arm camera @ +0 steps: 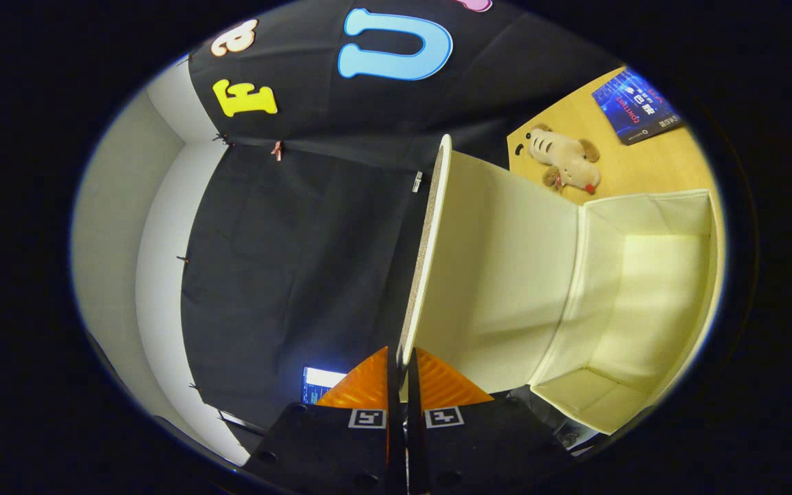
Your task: Open the storage box then place both shoes into the box .Put the left shoe in first, then the right shoe, with the right side of both shoes facing outward in a uniform manner.
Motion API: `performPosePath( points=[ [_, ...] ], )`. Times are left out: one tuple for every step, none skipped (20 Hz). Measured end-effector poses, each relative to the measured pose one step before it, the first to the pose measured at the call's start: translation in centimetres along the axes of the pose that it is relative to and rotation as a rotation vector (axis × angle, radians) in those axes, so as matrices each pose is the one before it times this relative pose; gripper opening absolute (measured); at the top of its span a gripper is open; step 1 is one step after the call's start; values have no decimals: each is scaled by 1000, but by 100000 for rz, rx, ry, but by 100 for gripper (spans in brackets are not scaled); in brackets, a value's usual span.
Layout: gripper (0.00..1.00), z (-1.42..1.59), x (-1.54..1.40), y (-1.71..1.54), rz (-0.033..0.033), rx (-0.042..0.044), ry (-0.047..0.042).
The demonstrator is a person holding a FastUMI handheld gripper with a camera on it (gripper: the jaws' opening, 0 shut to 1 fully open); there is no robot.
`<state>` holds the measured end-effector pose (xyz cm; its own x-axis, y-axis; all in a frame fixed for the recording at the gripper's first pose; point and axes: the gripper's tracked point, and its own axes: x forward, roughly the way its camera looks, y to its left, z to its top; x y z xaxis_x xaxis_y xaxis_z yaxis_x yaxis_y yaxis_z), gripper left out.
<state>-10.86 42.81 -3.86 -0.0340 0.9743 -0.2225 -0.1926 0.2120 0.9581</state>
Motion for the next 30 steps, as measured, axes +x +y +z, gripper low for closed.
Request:
performPosePath(
  points=[
    [6,41,1492,201,-1120,-274,508],
    [6,40,1388,18,-1284,-290,235],
    [6,-373,1142,-311,-1392,-882,219],
    [6,-193,1346,-312,-1379,-1255,118],
    [7,-359,1245,-266,-1180,-1306,789],
    [7,-300,1089,-413,-1476,-254,651],
    [7,-379,1038,-261,-753,-330,741],
    [7,-293,1026,-387,-1230,-346,1008],
    [7,-408,945,-502,-1181,-494,1331],
    [7,-278,993,-445,-1172,-1122,1073],
    [7,-218,745,-410,-1776,-79,924],
    [7,-75,693,-118,-486,-152,689],
    [7,-68,657,-235,-1060,-1044,531],
    [7,49,620,-513,-1125,-1058,721],
    [9,-219,408,-692,-2475,-369,1144],
    [11,-297,169,-617,-1959,520,1503],
    [23,-166,-300,143,-286,-22,258],
    [32,287,-490,1,-538,-1805,-1732],
    [50,393,-929,-100,-686,-2191,-2020],
    [69,253,-1100,-288,-1560,-1866,-1438],
    [88,241,-1482,-327,-2312,-1738,-2285],
    [90,546,-1539,-335,-2252,-2291,-3438],
    [96,500,-1712,-488,-2712,-2609,-3463],
    [97,431,-1818,-928,-3775,-2657,-3430],
    [97,336,-2021,-1036,-3671,-2252,-3302],
    [97,403,-1941,-1183,-3685,-1979,-3100],
    [97,258,-2073,-1596,-5002,-2438,-3296],
    [97,228,-1362,-1888,-5398,-2469,-2116],
    [98,-79,-1418,-2326,-6332,-2954,-2161],
    [98,-51,-1233,-2603,-6124,-3220,-1708]
  ],
)
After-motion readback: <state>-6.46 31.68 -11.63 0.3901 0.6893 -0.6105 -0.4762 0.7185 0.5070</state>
